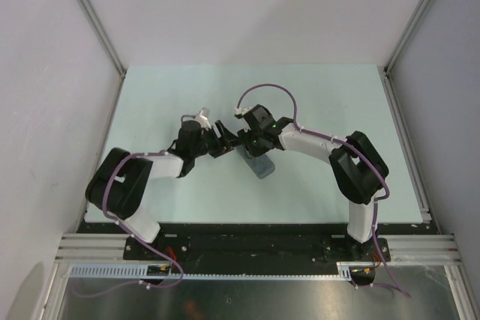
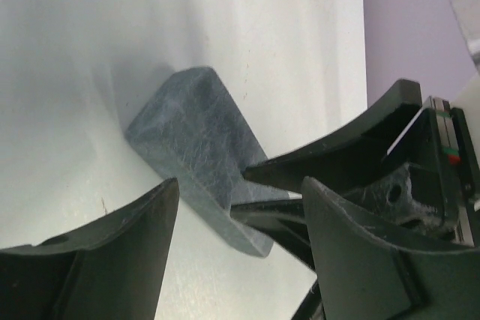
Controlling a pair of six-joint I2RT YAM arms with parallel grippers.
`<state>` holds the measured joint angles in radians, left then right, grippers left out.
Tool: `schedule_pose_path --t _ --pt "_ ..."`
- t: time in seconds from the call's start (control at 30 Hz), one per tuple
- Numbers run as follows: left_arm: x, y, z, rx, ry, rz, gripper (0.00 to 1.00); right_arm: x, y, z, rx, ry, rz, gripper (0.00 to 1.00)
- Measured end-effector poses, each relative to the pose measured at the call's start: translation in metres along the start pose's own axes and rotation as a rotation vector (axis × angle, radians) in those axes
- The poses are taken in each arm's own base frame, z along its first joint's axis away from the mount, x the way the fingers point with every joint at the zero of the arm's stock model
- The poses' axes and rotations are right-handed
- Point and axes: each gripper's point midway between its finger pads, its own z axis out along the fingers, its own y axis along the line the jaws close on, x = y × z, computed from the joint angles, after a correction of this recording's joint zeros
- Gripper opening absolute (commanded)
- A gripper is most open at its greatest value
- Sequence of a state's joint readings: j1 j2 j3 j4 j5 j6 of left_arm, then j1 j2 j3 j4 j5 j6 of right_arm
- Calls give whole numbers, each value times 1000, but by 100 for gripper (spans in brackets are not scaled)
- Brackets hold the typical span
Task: Organize the sunglasses
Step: Close the case with sunglasses at the center of the board, then move the case with the sunglasses to the center of the board.
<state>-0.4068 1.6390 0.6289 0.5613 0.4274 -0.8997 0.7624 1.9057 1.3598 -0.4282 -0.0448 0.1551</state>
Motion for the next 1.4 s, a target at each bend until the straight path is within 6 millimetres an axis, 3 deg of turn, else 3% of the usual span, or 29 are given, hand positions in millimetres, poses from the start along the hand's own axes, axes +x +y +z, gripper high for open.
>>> schedule_pose_path --t 0.3,0.47,0.53,0.67,0.7,0.87,1.0,1.13,1.27,1.4 --pt "-1 7 -12 -33 -32 -22 72 -5 -5 -4 44 -26 23 48" --pt "-14 13 -24 -97 -65 -2 73 -19 -14 -23 92 -85 40 52" --pt "-22 14 -29 -135 -80 21 74 -24 -19 -29 119 -105 44 58" --pt "-44 7 -40 -201 -117 94 90 -25 -31 -33 182 -114 49 66" --pt "-49 4 -43 -209 -131 115 100 -23 -34 -34 195 -114 50 67" --pt "-77 -26 -89 -228 -275 264 100 -10 -52 -46 275 -122 95 74" --pt "-101 -55 -128 -248 -384 378 100 -13 -69 -70 334 -172 190 79" --pt "-119 -79 -162 -273 -461 468 100 -27 -91 -114 405 -288 284 81" --pt "-125 -89 -191 -314 -505 523 100 -36 -106 -160 457 -402 350 85" --pt "-126 -94 -212 -345 -532 558 100 -44 -111 -192 455 -480 358 100"
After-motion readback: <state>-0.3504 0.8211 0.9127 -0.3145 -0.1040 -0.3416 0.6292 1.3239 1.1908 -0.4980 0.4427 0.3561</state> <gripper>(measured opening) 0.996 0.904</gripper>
